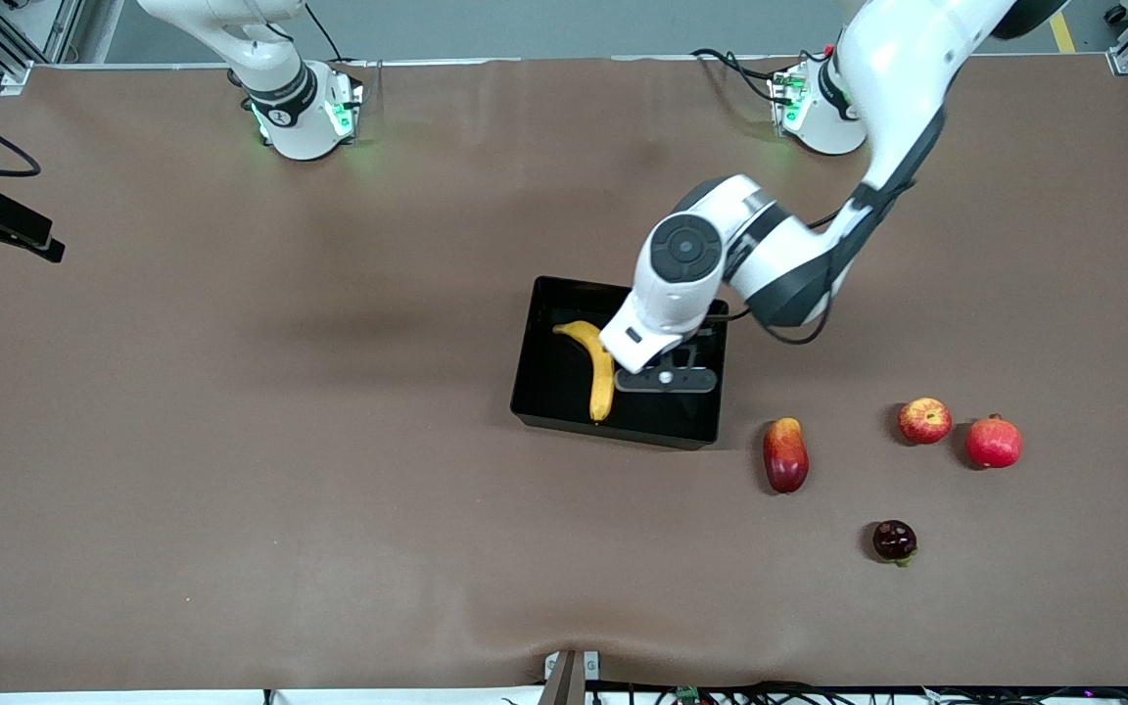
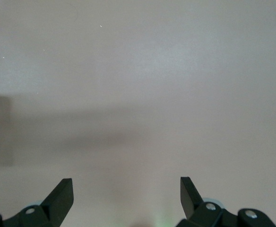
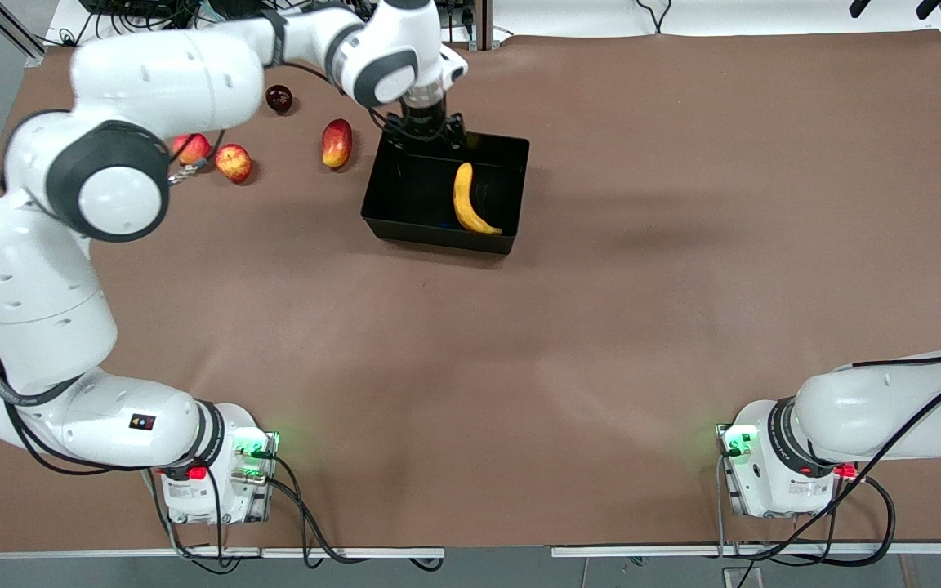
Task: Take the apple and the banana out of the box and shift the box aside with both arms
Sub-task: 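Reach the left gripper into the box and grasp the yellow banana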
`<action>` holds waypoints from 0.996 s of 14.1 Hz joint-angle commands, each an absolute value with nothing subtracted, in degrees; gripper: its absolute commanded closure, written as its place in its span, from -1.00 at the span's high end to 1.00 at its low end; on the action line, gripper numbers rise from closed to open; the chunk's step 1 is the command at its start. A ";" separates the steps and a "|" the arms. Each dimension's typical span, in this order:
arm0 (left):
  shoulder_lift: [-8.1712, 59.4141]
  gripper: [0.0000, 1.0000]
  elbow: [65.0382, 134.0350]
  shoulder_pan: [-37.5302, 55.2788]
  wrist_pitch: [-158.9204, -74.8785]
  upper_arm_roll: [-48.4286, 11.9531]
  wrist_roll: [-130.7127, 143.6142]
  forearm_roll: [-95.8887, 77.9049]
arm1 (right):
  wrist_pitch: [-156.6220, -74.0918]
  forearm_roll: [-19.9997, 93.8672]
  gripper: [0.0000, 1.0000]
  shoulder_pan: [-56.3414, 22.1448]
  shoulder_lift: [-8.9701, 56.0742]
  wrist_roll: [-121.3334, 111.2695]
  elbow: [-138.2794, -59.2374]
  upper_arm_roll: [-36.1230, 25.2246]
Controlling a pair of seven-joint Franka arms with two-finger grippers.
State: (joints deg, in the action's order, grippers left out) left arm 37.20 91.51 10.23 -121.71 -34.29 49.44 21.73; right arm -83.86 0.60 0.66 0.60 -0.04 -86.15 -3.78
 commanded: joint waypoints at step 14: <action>51.59 -1.00 82.00 25.75 -130.25 -23.47 56.42 25.05 | -83.14 0.79 1.00 1.32 0.79 0.00 -85.43 -3.16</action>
State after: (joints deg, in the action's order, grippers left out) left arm 51.02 83.74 24.59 -130.31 -23.89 55.69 23.73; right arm -83.86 0.60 0.66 0.60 -0.04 -86.15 -3.76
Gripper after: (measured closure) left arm 0.229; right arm 0.000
